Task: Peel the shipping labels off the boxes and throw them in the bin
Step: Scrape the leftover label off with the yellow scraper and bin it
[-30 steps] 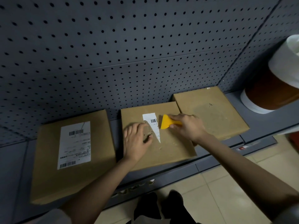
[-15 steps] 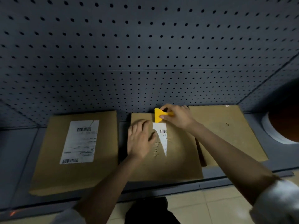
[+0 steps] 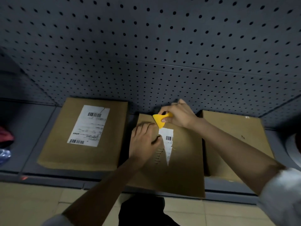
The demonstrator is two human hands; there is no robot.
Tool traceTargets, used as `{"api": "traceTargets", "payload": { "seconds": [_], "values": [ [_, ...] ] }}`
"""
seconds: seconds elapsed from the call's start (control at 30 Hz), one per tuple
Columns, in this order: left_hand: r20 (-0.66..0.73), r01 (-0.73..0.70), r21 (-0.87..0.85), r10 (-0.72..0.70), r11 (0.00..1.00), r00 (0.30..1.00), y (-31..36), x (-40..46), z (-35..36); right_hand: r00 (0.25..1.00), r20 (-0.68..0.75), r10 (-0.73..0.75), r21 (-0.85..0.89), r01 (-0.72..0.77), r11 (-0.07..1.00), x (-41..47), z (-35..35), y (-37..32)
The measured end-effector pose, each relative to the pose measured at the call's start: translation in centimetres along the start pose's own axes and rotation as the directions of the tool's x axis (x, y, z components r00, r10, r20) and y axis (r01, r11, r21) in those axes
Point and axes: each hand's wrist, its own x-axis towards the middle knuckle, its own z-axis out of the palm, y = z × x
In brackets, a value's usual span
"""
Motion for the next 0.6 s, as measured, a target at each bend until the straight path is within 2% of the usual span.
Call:
{"api": "traceTargets", "payload": {
  "seconds": [0.07,0.2,0.37,0.6],
  "values": [
    [-0.012,0.016,0.004,-0.016,1.0,1.0,0.2,0.0,0.1,1.0,-0.011,-0.019,0.007,0.019,1.0,0.2,0.0,0.2],
    [-0.028,0.003,0.005,-0.003,1.0,1.0,0.2,-0.2,0.3,0.996,-0.078,0.043,0.108,-0.034,0.994,-0.1,0.0,1.4],
    [-0.038,0.005,0.022,-0.004,1.0,0.999,0.4,-1.5,0.5,1.0,-0.023,-0.017,0.049,0.018,0.999,0.0,0.1,1.0],
    [-0.094,0.048,0.104,-0.038,0.993,0.995,0.9,0.0,0.6,1.0,-0.01,-0.024,0.077,0.025,0.997,-0.5,0.8,1.2]
  ]
}}
